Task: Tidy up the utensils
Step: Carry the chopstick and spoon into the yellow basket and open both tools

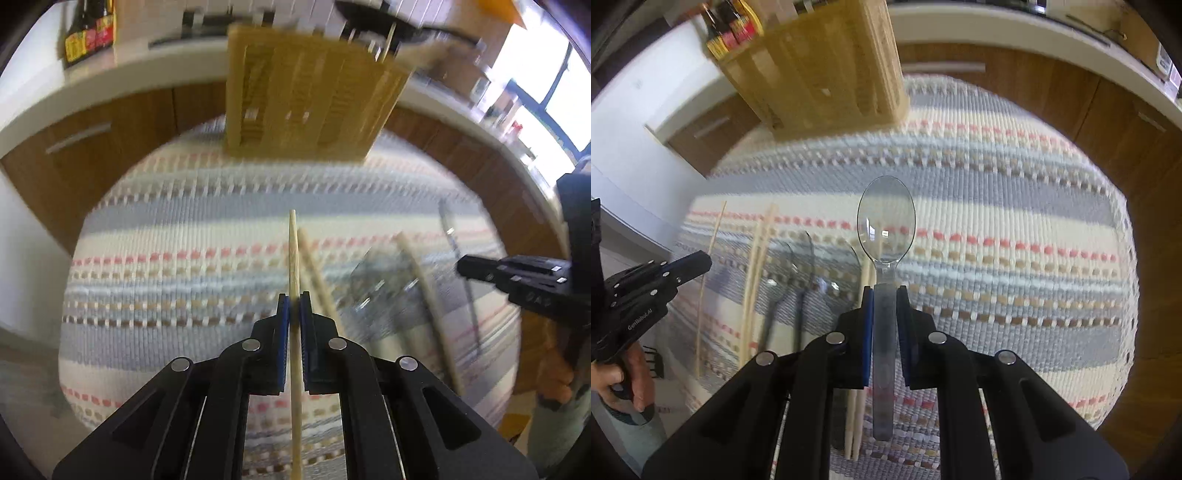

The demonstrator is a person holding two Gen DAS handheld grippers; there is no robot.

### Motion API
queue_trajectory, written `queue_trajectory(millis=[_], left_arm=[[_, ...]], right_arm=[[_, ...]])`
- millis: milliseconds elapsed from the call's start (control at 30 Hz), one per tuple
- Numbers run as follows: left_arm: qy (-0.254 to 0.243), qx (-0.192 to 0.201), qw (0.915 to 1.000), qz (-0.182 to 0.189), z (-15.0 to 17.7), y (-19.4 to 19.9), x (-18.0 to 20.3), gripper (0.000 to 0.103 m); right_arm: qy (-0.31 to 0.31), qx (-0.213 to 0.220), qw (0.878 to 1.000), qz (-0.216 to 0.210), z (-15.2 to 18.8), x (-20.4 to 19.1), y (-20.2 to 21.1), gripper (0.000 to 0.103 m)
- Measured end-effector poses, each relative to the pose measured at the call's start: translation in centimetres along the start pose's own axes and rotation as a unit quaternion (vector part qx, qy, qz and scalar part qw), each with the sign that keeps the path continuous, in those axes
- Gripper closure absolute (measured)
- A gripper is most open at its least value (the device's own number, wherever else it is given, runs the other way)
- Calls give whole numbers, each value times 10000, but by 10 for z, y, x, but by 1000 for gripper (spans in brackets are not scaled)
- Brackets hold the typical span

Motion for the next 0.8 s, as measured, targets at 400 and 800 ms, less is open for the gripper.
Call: queue_trajectory(millis=[400,800], left_arm=[[35,2383,9689,669,-112,108,37,99],[-213,3718,9237,900,-195,95,61,99]], right_arm=[[292,2201,9748,228,-102,-12,105,93],[-493,3461,9351,576,-197,19,88,93]])
Point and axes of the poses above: each gripper's, at about its wrist camera, not at the fingertips, and y roughly against the way its jaws point, x to its right, z to its underside, the point moved 3 cm from there along -y, roughly the way its jaws point, and after that the axes turned 10 degrees about y, right-handed, at the moved point
